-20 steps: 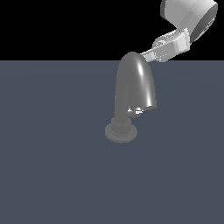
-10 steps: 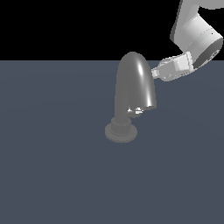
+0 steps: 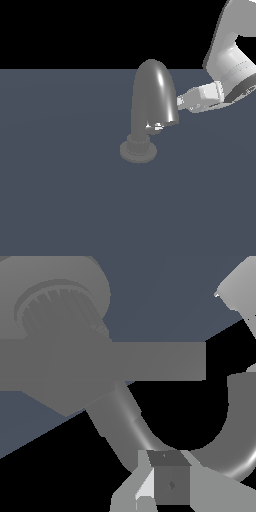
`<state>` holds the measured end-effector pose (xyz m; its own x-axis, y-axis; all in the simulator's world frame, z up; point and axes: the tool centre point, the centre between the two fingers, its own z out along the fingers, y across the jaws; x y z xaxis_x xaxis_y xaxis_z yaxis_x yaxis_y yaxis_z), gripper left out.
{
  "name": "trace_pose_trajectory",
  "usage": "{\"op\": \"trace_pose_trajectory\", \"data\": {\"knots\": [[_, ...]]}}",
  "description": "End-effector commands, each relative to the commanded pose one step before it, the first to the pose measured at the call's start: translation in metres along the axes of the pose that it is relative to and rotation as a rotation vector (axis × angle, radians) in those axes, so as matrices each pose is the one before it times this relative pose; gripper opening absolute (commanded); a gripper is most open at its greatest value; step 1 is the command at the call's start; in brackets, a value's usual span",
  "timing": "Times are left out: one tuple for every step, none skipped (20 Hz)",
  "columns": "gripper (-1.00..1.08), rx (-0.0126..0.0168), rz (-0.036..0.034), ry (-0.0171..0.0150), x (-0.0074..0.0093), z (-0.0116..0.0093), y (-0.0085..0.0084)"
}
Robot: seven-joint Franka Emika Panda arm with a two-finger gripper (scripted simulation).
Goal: Turn on the faucet by rotating a designated handle.
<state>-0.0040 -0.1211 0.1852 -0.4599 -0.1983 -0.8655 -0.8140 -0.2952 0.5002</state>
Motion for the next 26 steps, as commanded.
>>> {"op": "trace_pose_trajectory", "data": {"knots": [[-1.00,0.00896,0.01873,-0.02368,0.00640,0.00049,-0.00097],[-1.00,0.00214,0.00459,-0.00578,0.00172,0.00011,-0.00020],[-1.00,0.00159,0.00337,-0.00430,0.00129,0.00012,-0.00013],[-1.00,0.00106,0.00220,-0.00288,0.00087,0.00011,-0.00008],[-1.00,0.00052,0.00101,-0.00143,0.00042,0.00016,0.00000],[-1.00,0.00000,0.00000,0.00000,-0.00003,0.00028,0.00005],[-1.00,0.00000,0.00000,0.00000,0.00004,0.00000,-0.00002],[-1.00,0.00000,0.00000,0.00000,0.00000,0.00000,0.00000],[-1.00,0.00000,0.00000,0.00000,0.00000,0.00000,0.00000],[-1.00,0.00000,0.00000,0.00000,0.00000,0.00000,0.00000],[-1.00,0.00000,0.00000,0.00000,0.00014,-0.00021,0.00003],[-1.00,0.00000,0.00000,0.00000,0.00373,0.00002,0.00114],[-1.00,0.00000,0.00000,0.00000,0.00378,0.00002,0.00115],[-1.00,0.00000,0.00000,0.00000,0.00383,0.00002,0.00116],[-1.00,0.00000,0.00000,0.00000,0.00388,0.00002,0.00118],[-1.00,0.00000,0.00000,0.00000,0.00394,0.00002,0.00119],[-1.00,0.00000,0.00000,0.00000,0.00399,0.00002,0.00121],[-1.00,0.00000,0.00000,0.00000,0.00405,0.00002,0.00122],[-1.00,0.00000,0.00000,0.00000,0.00410,0.00002,0.00123],[-1.00,0.00000,0.00000,0.00000,0.00416,0.00002,0.00125],[-1.00,0.00000,0.00000,0.00000,0.00422,0.00002,0.00126],[-1.00,0.00000,0.00000,0.00000,0.00428,0.00002,0.00127],[-1.00,0.00000,0.00000,0.00000,0.00434,0.00001,0.00128],[-1.00,0.00000,0.00000,0.00000,0.00442,0.00001,0.00129],[-1.00,0.00000,0.00000,0.00000,0.00000,0.00000,0.00000],[-1.00,0.00203,-0.03016,0.01304,-0.02057,-0.00001,-0.00151]]}}
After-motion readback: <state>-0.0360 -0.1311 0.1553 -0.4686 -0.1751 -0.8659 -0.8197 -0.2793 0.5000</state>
